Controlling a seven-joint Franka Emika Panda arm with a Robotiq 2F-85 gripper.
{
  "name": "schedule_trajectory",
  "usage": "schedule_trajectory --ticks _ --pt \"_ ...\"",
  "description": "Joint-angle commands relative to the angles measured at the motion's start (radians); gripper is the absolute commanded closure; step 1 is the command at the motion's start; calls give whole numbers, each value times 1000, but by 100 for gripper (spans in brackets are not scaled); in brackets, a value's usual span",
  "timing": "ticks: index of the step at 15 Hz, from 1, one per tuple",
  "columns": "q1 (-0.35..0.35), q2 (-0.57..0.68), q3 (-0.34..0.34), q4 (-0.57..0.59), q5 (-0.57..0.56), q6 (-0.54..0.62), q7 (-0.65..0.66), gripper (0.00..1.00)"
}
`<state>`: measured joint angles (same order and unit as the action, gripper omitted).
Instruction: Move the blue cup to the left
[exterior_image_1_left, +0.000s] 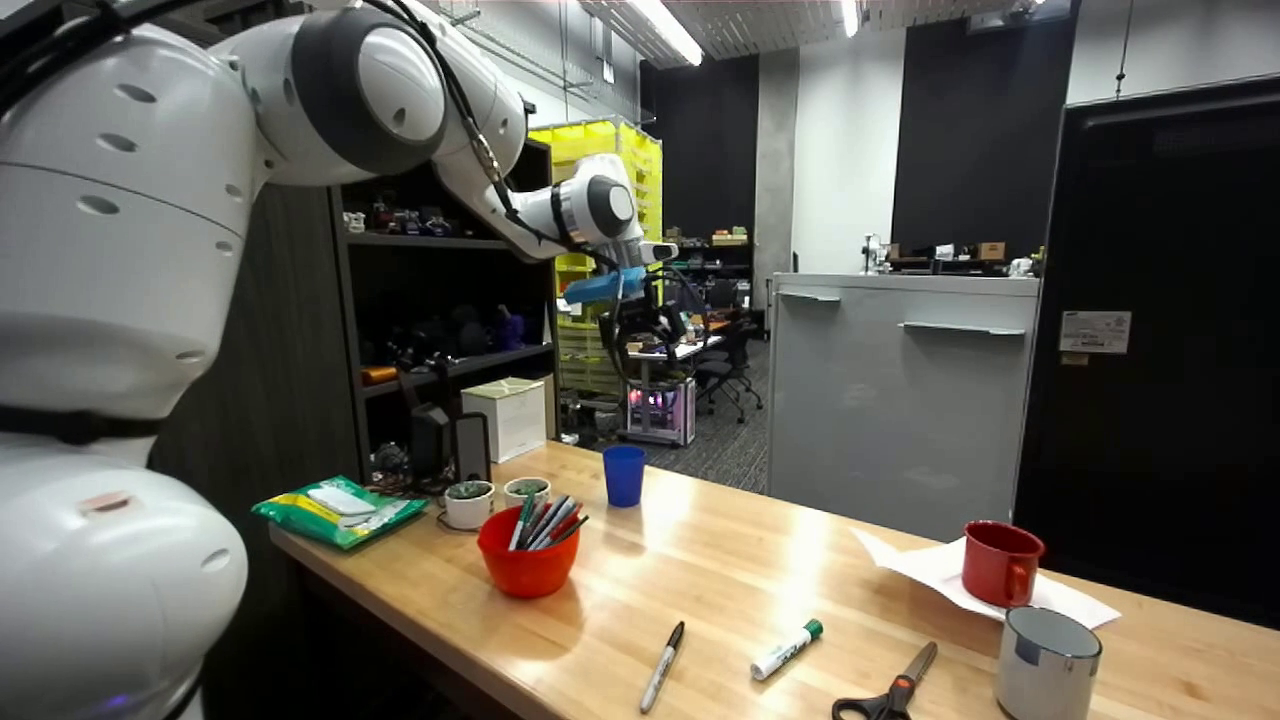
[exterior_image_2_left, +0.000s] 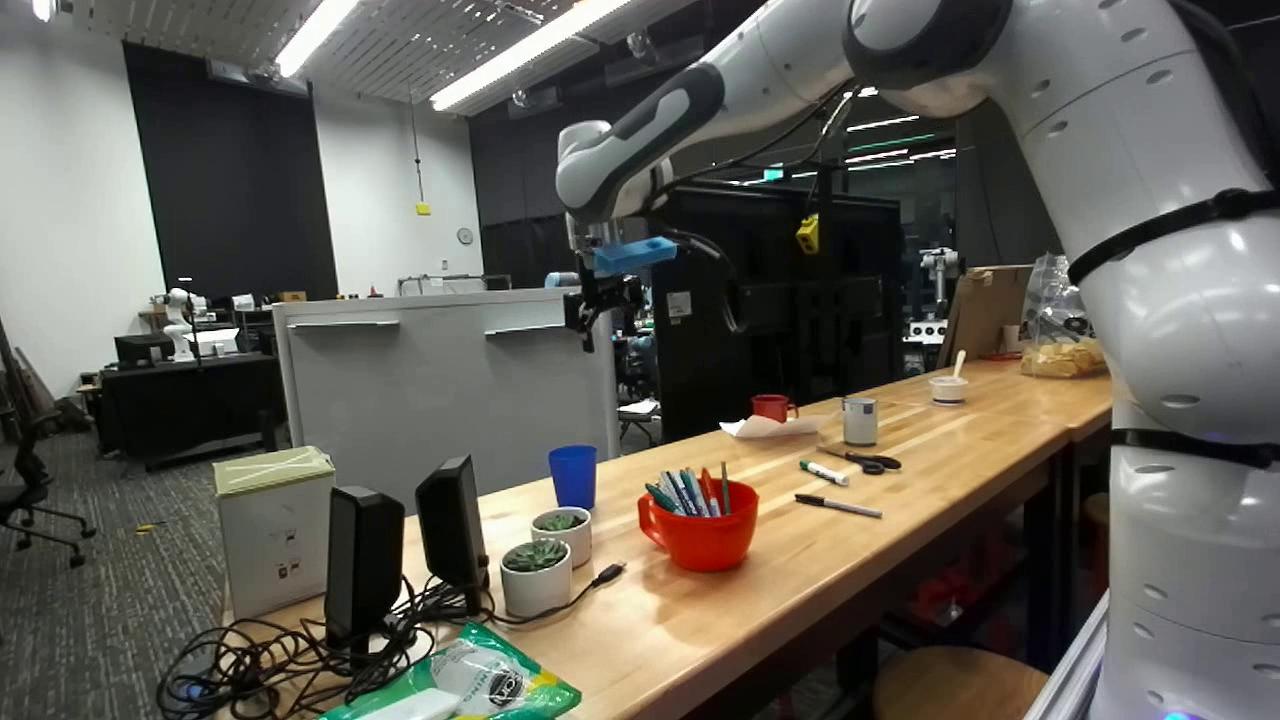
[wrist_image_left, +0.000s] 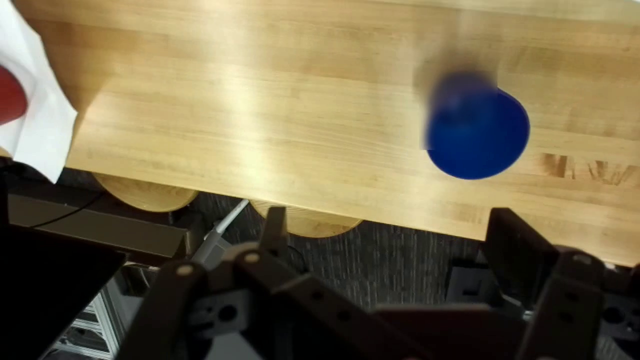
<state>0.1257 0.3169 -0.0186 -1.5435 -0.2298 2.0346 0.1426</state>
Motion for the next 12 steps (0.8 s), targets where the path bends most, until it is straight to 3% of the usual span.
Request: schedule_trajectory --ticks 1,4,12 --pt "-74 -72 1 -59 13 -48 -185 0" --pt "-139 -75 -10 -83 47 -77 -272 0" --pt "-211 -144 -53 -269 42 -65 -271 0"
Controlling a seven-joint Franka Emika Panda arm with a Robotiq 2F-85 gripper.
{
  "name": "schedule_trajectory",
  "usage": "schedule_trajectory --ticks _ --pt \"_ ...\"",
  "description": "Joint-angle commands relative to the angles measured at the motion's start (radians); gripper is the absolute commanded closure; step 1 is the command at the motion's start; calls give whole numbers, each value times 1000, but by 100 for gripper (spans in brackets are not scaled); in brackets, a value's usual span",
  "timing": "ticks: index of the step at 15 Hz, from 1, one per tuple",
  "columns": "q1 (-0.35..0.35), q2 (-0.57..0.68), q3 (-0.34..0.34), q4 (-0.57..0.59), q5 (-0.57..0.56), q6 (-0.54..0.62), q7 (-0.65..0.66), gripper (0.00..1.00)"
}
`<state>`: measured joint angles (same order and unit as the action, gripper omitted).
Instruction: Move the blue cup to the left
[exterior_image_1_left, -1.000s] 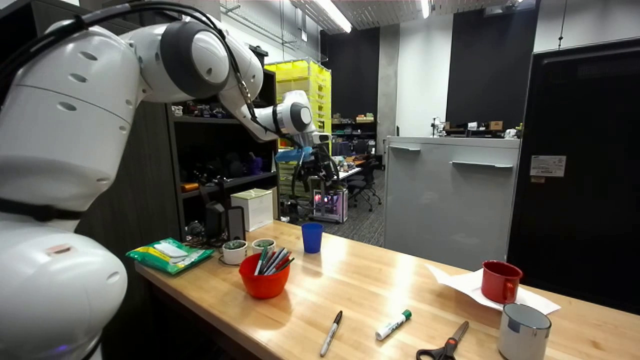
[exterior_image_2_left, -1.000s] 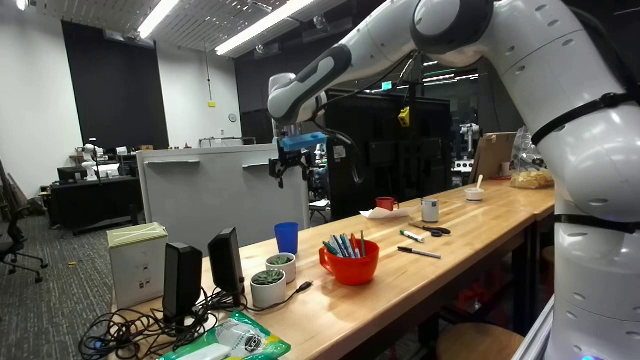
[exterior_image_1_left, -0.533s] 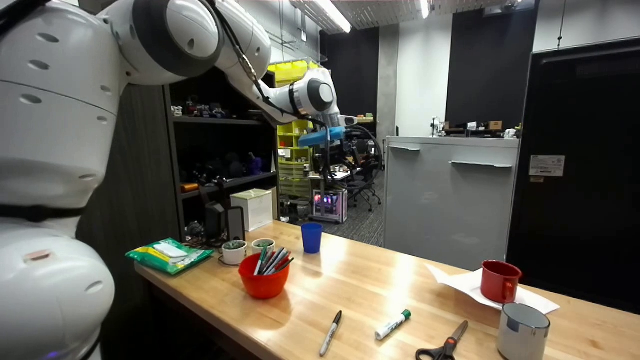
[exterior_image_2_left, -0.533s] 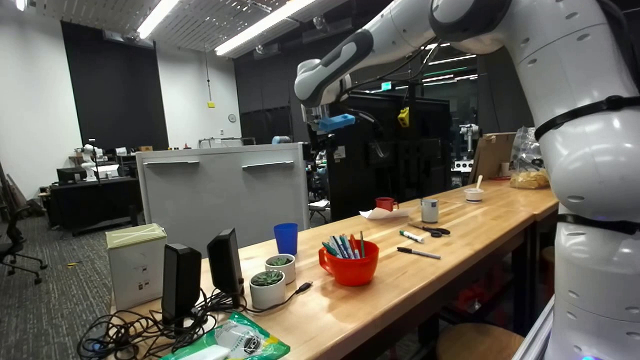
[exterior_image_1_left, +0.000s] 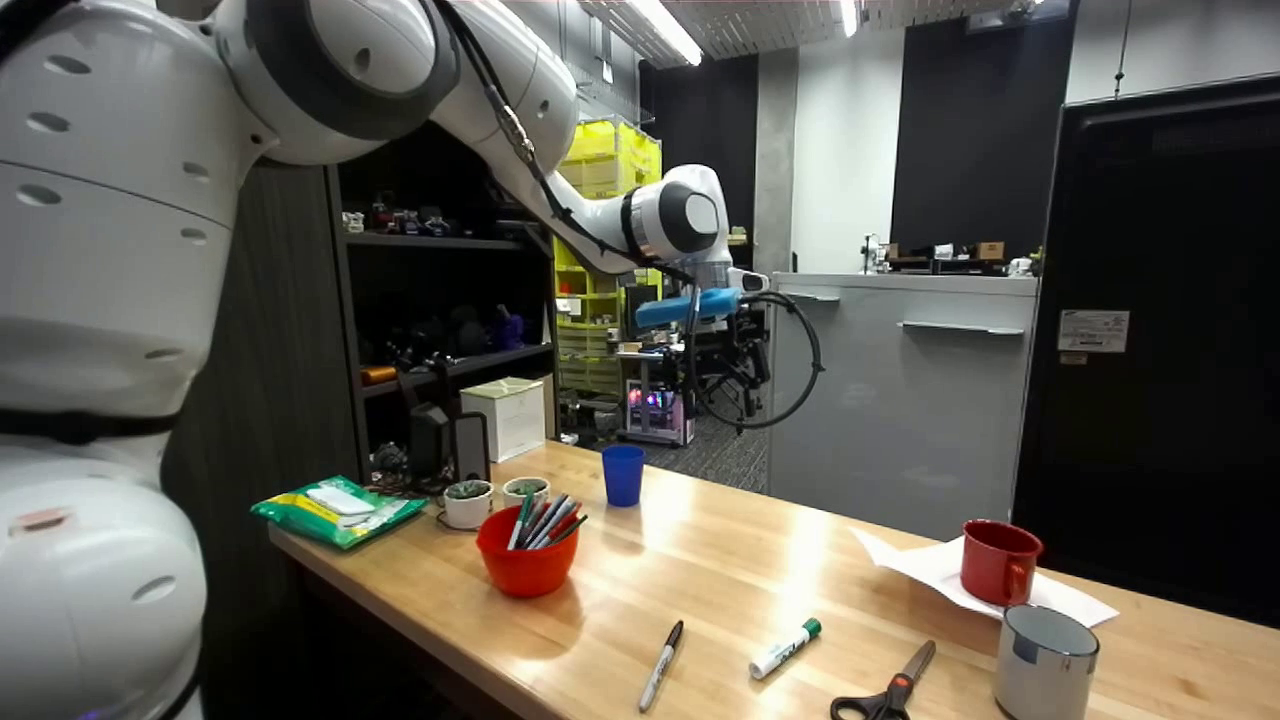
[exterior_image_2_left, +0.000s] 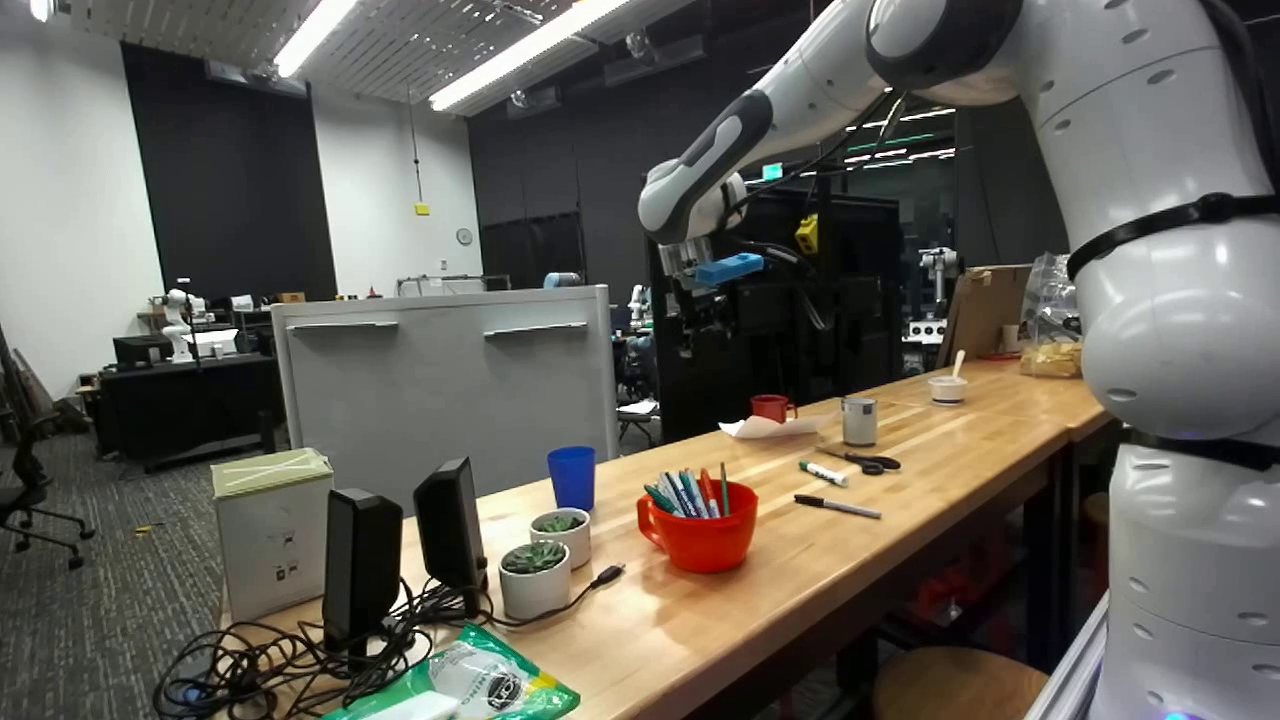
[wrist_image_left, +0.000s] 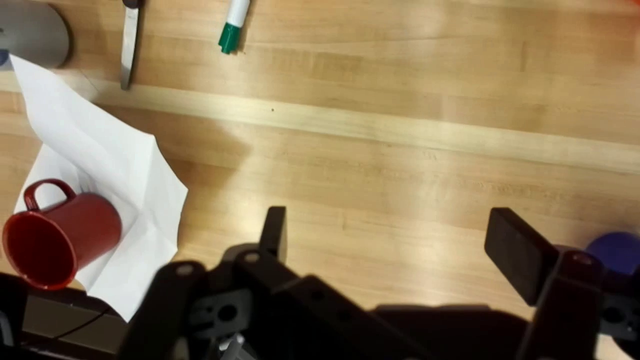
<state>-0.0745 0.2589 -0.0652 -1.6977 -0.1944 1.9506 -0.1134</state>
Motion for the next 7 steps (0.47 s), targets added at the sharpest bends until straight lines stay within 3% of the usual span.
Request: schedule_trajectory --ticks 1,3,4,7 --pt "-16 -101 -9 -141 11 24 -22 0" --pt "-23 -141 -13 -200 18 26 -27 0" --pt "-15 -55 -13 -100 2 2 -4 0" --pt "-15 -62 -14 -112 2 3 -4 0"
